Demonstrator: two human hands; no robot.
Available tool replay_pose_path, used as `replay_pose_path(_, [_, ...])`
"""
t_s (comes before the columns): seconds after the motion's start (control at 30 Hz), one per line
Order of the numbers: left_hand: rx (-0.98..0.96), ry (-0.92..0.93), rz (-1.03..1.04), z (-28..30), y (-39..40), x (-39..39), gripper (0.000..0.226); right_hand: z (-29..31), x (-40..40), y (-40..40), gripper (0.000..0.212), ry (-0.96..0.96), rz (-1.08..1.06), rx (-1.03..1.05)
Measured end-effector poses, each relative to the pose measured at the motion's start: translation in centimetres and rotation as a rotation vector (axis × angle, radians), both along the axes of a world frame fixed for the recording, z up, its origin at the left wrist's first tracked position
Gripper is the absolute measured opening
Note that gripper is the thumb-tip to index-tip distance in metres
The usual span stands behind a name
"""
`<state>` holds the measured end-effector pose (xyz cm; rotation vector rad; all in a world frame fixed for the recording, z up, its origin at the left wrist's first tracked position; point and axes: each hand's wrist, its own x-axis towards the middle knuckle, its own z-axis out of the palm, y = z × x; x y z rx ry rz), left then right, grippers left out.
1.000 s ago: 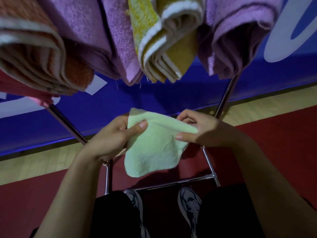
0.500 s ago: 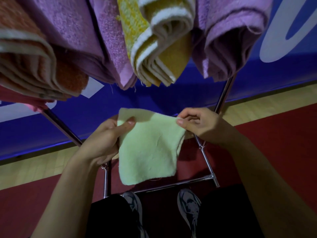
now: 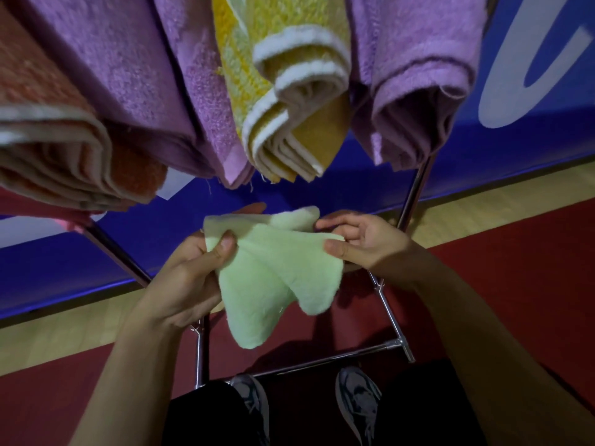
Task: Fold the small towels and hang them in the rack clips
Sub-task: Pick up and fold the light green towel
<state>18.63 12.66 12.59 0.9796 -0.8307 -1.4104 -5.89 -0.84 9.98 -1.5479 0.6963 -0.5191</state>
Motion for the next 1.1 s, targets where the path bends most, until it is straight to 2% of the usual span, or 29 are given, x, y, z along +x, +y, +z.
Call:
replay_pose_path(0.2, [0.017,-0.019,-0.093,0.1,0.3,-0.1,0.045,0.0,0.0,0.1,0.045,-0.058,-0.016,0.016])
replay_pose_path(0.37, [-0.007,-0.015,-0.131,0.1,0.4,0.1,0.049,0.1,0.0,0.2,0.028,0.016,0.053,-0.046])
replay_pose_path(0.53, [0.001,-0.017,-0.150,0.0,0.4,0.2,0.048,0.3,0.1,0.6,0.039,0.039,0.141,-0.085])
replay_pose_path(0.6, [0.007,-0.043,-0.139,0.1,0.5,0.3,0.044,0.4,0.0,0.4,0.029,0.091,0.134,-0.163])
replay_pose_path(0.7, [0.023,-0.217,-0.147,0.2,0.4,0.5,0.028,0.6,-0.6,0.0,0.020,0.104,0.096,-0.200])
replay_pose_path(0.83, [0.031,-0.584,-0.111,-0.4,0.1,0.3,0.034,0.9,-1.4,-0.4,0.018,0.046,-0.013,-0.250])
replay_pose_path(1.0, [-0.130,-0.837,-0.112,-2.0,-0.8,-0.9,0.028,1.3,-1.3,-0.4,0.021,-0.011,-0.144,-0.237])
replay_pose_path(1.1, [-0.182,-0.892,-0.134,-2.6,-1.2,-1.2,0.039,1.2,-1.1,-0.8,0.017,0.057,-0.271,-0.273])
